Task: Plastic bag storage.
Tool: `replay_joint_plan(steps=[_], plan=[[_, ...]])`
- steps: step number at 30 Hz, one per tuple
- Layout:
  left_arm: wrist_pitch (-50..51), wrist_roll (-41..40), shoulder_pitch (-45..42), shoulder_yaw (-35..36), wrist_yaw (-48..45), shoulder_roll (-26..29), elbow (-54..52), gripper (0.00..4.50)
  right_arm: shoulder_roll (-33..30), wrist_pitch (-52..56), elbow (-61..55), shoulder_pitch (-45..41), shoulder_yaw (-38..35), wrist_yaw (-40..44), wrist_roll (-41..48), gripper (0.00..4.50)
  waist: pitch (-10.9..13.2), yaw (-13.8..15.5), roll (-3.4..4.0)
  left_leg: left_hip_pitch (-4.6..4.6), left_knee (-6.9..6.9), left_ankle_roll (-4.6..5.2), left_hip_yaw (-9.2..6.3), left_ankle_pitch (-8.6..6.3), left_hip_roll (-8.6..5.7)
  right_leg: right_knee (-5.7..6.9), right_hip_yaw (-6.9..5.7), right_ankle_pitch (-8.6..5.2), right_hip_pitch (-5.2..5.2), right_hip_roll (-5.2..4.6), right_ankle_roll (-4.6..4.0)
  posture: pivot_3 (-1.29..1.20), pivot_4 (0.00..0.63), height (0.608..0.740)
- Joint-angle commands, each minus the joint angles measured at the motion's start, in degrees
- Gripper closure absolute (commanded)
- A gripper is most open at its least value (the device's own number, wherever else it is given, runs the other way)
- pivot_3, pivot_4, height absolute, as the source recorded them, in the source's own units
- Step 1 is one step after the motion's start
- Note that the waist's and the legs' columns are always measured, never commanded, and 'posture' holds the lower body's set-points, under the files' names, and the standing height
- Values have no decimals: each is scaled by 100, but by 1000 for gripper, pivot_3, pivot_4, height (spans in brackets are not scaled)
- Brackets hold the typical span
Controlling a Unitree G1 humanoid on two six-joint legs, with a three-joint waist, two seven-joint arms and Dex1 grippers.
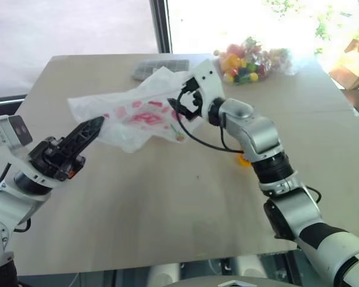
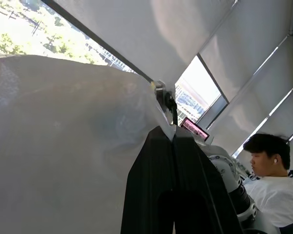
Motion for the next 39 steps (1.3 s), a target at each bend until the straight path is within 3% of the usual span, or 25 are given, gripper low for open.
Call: replay_joint_plan(steps=[1,6,12,18,21,23,28,31,33,36,39], plan=[[93,-90,-103,173,-66,169,163,4500,-197,-156,-223,-58,-93,154,-59,84,0,1,0,0,0,0,1,0,-1,0,0,0,0,1,1,0,150,740],[309,275,36,118,-403,355,432,4500,-814,878,-1220,305,279,1419,579,84,3,10,-2,-1,-1,2,2,0,-2,-2,-1,0,0,3,3,0,150,740],[509,482,-9,-199,-649,299,320,4500,-1036,2348,-2626,1013,101,2556,2330,84,1,13,-5,4,-2,2,0,-1,7,1,-2,0,3,9,3,0,150,740],[547,511,-204,-494,-577,176,149,4500,-576,2303,-2976,1237,-814,2283,3343,84,4,22,-10,4,6,3,0,-1,4,3,-2,0,5,4,3,0,150,740],[574,515,-266,-547,-524,138,114,4500,-139,1967,-3221,1041,-1885,1839,4455,84,8,28,-11,2,5,2,-4,-1,5,3,-3,0,5,5,3,0,150,740],[602,503,-271,-549,-504,124,90,4500,-224,1903,-3242,736,-2583,1318,5081,84,12,26,-11,2,0,2,-3,-1,4,0,-3,1,4,3,4,0,150,740],[614,409,-285,-510,-405,85,30,4500,-1502,2086,-3111,514,-3218,1028,5517,84,19,84,-16,2,0,3,-8,-1,-8,-14,-12,0,10,-8,3,0,150,740],[578,387,-318,-550,-306,0,-14,4500,-3448,1908,-2675,1481,-2874,1863,4203,84,19,116,-17,2,-5,5,-4,-2,-9,-17,-7,-1,14,-7,0,0,150,740],[556,414,-321,-591,-272,-63,-50,4500,-4171,1892,-2542,2032,-2722,2270,3994,84,22,167,-21,0,-6,7,-4,-3,-13,-29,-8,-11,16,-8,-14,0,150,740],[523,417,-320,-621,-233,-144,-97,4500,-4677,1929,-2673,2668,-2547,2836,4009,84,32,123,-9,3,-6,10,13,-3,-12,-20,16,-8,10,0,-8,0,150,740],[499,399,-331,-622,-187,-201,-113,4500,-4713,1836,-2694,2914,-2354,2877,3859,84,33,89,-8,10,-2,10,13,-3,9,-14,20,-1,10,25,5,0,150,740]])
